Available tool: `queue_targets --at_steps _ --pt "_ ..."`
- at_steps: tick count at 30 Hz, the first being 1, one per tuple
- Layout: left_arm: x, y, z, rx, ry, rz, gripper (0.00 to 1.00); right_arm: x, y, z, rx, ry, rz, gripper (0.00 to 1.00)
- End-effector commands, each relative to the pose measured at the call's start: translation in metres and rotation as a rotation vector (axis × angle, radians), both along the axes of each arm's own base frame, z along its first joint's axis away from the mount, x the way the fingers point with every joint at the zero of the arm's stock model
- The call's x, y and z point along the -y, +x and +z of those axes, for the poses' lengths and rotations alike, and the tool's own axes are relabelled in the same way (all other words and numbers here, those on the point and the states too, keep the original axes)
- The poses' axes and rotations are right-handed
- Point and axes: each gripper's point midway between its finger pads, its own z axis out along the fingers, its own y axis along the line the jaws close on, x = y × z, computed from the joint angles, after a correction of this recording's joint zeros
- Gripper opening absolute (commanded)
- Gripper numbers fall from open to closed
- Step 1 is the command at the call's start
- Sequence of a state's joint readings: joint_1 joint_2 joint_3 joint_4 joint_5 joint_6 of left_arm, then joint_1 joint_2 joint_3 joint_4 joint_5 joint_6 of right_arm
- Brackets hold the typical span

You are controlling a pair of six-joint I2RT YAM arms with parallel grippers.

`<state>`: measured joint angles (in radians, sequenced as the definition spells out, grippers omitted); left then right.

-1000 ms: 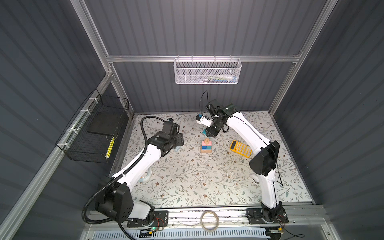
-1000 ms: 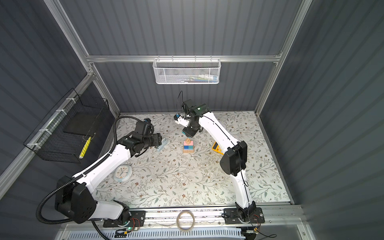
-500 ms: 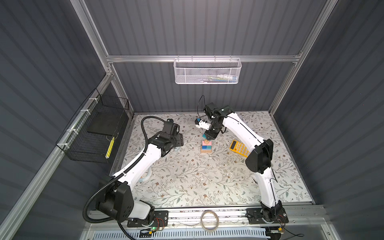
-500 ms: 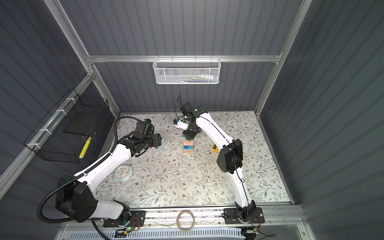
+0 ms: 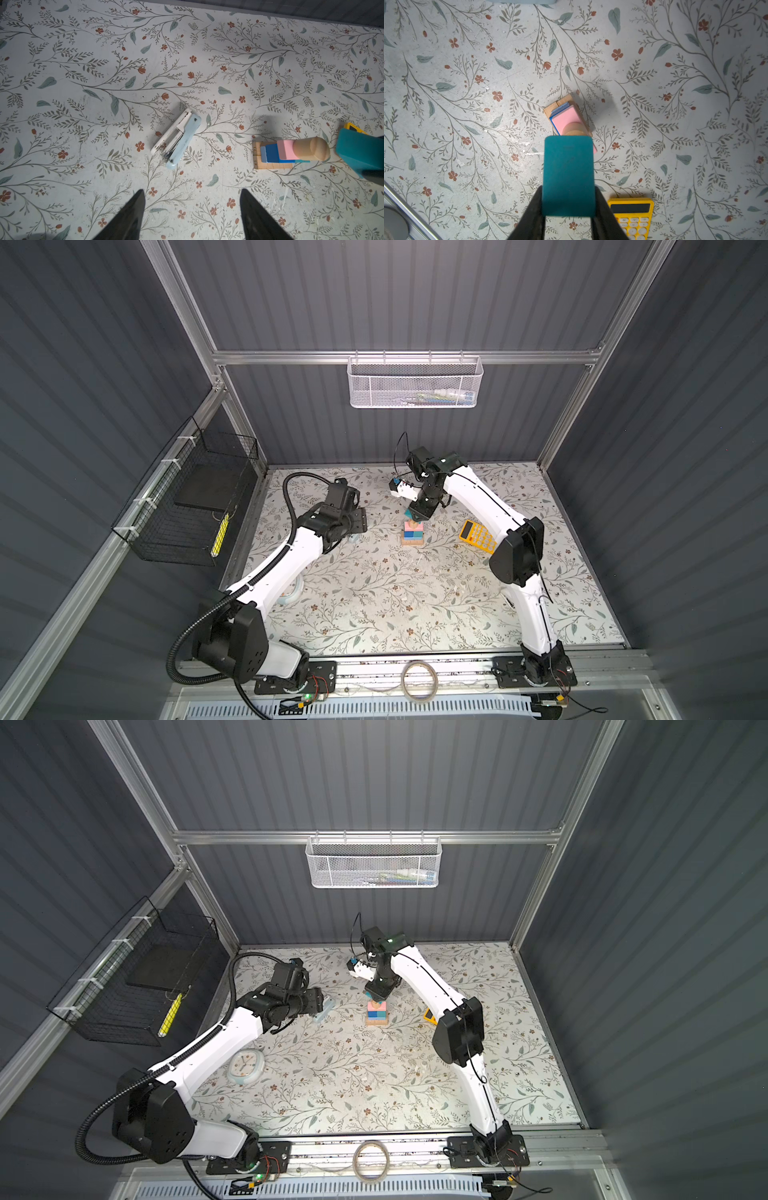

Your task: Build the wood block tower

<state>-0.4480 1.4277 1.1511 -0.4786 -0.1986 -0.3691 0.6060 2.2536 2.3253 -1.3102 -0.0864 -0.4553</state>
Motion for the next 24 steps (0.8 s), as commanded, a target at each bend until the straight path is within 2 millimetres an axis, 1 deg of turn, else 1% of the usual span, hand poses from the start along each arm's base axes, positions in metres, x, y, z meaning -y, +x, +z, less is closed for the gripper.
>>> queue_targets --at_steps 1,7,24 --pt "-0.0028 0.0033 0.0063 0.003 0.016 -0.003 0.72 -0.0027 -0.0033 -0.0085 -0.027 -0.017 0.006 0.07" --pt "-0.0026 0.0032 0.0057 0.001 0.016 -0.004 0.72 -0.0051 -0.0033 -0.0118 -0.029 -0.02 0.009 0.08" --pt "-0.0016 0.0035 0.0057 0.0 0.013 -0.007 0.72 -0.0028 0.0042 -0.0168 -0.003 -0.045 -0.008 0.12"
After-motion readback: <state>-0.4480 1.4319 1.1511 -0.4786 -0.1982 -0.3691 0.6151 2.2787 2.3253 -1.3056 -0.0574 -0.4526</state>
